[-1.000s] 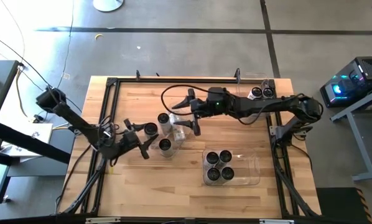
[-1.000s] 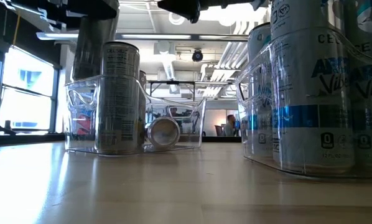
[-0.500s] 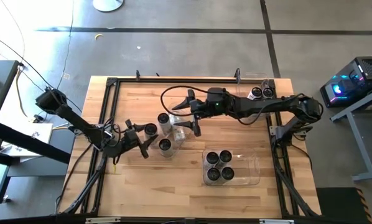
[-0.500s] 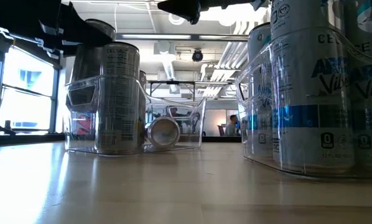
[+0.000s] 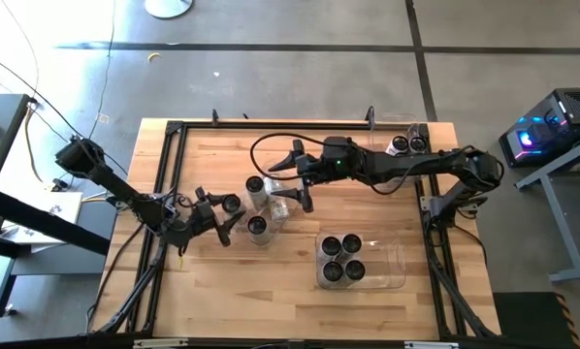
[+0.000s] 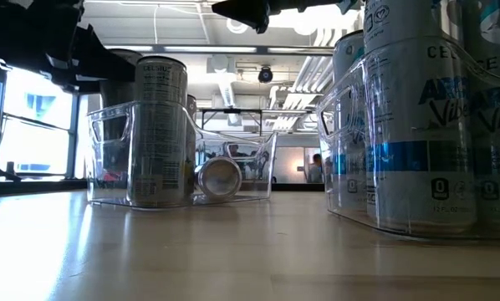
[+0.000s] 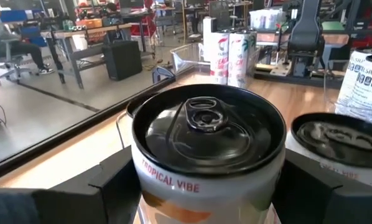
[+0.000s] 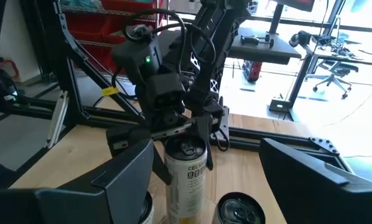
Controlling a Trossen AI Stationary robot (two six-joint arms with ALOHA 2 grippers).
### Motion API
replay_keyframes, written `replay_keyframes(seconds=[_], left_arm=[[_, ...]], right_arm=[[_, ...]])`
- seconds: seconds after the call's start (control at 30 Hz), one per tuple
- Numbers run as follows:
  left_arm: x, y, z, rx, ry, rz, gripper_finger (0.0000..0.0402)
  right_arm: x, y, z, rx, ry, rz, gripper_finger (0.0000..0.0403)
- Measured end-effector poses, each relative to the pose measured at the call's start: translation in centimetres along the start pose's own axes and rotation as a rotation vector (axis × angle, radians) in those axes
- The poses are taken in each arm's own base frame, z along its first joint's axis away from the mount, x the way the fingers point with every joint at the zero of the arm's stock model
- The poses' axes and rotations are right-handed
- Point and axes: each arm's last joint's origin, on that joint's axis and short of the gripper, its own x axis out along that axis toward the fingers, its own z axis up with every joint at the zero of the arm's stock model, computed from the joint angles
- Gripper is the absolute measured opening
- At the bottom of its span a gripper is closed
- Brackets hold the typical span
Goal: Sort soda cans
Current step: Adjust the white/yellow soda cans
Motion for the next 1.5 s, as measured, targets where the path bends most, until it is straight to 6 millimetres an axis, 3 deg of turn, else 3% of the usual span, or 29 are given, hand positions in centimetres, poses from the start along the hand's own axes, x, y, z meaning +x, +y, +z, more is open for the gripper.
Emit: replay_keyframes(seconds=[0.3,1.0,1.27,1.5], left_arm=[[0.4,0.4,-0.8,-0.053,0.052,0.005,0.0281],[2.6,1.0,-0.7,-0.137,0.161,-0.176,0.0283],[2.7,0.5,1.5,-0.093,0.138,-0.21,0.0283],[2.7,0.2,3.0,0.002,0.217,-0.2,0.0283]], right_arm=[[0.0,0.0,-0.1,0.003,0.012,0.001,0.0288],[0.0,0.1,-0.5,0.013,0.051,0.003,0.0288],[-0.1,-0.3,-1.1,0.055,0.108,-0.002,0.0288],[-0.1,-0.6,-2.0,0.076,0.18,-0.004,0.0288]])
